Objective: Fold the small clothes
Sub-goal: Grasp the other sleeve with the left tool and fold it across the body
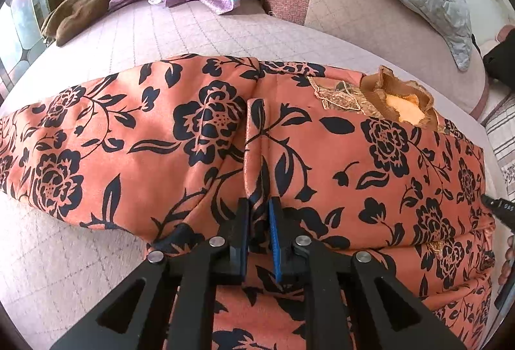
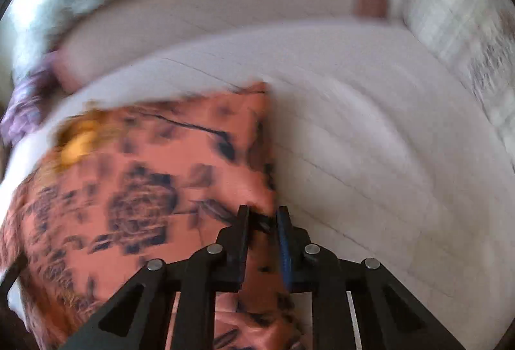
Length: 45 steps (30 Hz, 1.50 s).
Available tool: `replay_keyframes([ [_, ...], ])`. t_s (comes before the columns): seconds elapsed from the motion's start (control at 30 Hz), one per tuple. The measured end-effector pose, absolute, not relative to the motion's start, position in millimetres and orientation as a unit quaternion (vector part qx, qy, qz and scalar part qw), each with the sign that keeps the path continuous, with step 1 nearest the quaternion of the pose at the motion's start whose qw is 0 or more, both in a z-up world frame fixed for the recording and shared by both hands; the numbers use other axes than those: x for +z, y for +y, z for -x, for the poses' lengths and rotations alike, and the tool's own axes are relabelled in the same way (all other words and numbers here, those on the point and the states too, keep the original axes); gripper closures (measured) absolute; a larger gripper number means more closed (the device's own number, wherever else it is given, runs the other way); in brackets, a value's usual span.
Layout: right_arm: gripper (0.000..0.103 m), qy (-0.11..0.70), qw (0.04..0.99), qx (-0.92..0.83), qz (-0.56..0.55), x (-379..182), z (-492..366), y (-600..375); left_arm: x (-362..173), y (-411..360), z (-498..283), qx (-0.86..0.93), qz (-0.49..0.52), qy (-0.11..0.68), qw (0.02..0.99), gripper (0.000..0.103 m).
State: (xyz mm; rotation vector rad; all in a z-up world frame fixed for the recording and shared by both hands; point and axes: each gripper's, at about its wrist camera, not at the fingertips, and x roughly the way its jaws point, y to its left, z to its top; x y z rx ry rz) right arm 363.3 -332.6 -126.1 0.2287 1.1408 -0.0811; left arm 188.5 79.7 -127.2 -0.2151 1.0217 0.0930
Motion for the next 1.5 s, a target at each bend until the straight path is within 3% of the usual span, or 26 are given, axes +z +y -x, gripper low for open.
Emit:
replay_keyframes([
  [0.03,0.083,0.530,0.839,-0.034,-0.116,-124,-360,-334,-127,82,-189,0.040,0.104,0.490,0.864,0.088],
  [0.07,0.074,0.521,0.846,-0.028,-0.108,-114,-356,-330,-125,86,-188,0.031,0.110,0.497,0.860,0.080],
  [0.1,0.041,0.517,0.849,-0.022,-0.106,-107,-350,-330,-121,92,-188,0.025,0.120,0.500,0.857,0.076],
  [0.13,0.024,0.509,0.853,-0.020,-0.108,-98,-344,-330,-114,97,-183,0.024,0.127,0.495,0.859,0.067],
  [0.17,0.017,0.486,0.866,-0.027,-0.113,-83,-335,-328,-107,103,-177,0.025,0.132,0.484,0.864,0.060],
  [0.2,0.017,0.457,0.881,-0.029,-0.117,-69,-323,-326,-96,114,-166,0.027,0.140,0.465,0.874,0.055],
  [0.27,0.017,0.428,0.894,0.000,-0.131,-47,-303,-314,-80,143,-143,0.038,0.169,0.431,0.886,0.034],
  [0.33,0.017,0.409,0.899,0.037,-0.153,-40,-278,-296,-69,194,-113,0.076,0.222,0.386,0.892,0.029],
  [0.57,0.017,0.457,0.874,0.088,-0.138,-91,-212,-253,-109,396,-56,0.246,0.472,0.309,0.788,0.028],
  [0.7,0.017,0.471,0.866,0.079,-0.145,-106,-197,-253,-114,460,-42,0.306,0.505,0.265,0.762,0.028],
  [0.9,0.017,0.472,0.867,0.072,-0.144,-101,-190,-256,-115,486,-62,0.343,0.483,0.272,0.758,0.028],
  [0.93,0.017,0.472,0.867,0.070,-0.145,-101,-190,-256,-114,484,-67,0.351,0.476,0.278,0.757,0.029],
  [0.97,0.017,0.473,0.866,0.070,-0.148,-101,-190,-257,-112,484,-72,0.363,0.464,0.291,0.754,0.044],
  [1.0,0.017,0.474,0.864,0.069,-0.154,-103,-191,-258,-111,484,-78,0.383,0.436,0.313,0.752,0.065],
  [1.03,0.017,0.475,0.863,0.068,-0.158,-104,-192,-259,-115,488,-83,0.371,0.426,0.339,0.753,0.095],
  [1.23,0.017,0.475,0.860,0.060,-0.174,-109,-188,-269,-82,472,-81,0.355,0.397,0.329,0.780,0.097],
  [1.5,0.017,0.456,0.867,0.061,-0.191,-103,-183,-282,55,264,-135,0.149,0.212,0.266,0.928,0.097],
])
